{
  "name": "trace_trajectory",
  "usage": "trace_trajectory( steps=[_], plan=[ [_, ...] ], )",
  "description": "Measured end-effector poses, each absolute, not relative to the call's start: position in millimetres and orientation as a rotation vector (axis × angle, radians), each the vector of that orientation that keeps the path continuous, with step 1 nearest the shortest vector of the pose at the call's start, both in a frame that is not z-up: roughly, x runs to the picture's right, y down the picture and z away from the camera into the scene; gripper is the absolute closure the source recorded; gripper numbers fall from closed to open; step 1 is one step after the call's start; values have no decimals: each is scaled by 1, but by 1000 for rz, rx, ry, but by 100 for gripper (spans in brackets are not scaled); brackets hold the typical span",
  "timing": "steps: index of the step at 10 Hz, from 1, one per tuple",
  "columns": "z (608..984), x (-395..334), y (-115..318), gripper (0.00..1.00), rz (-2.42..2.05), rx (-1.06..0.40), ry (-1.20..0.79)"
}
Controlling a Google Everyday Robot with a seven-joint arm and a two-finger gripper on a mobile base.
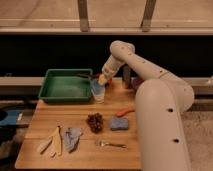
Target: Stack cups into tray
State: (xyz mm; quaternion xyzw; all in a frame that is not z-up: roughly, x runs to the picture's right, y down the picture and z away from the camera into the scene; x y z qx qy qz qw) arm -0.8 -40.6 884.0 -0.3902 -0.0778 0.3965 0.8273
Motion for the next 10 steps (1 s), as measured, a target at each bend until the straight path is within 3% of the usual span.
trace_trajectory(
  steps=[10],
  plan=[
    [868, 1, -43, 38, 854, -827, -234]
  ],
)
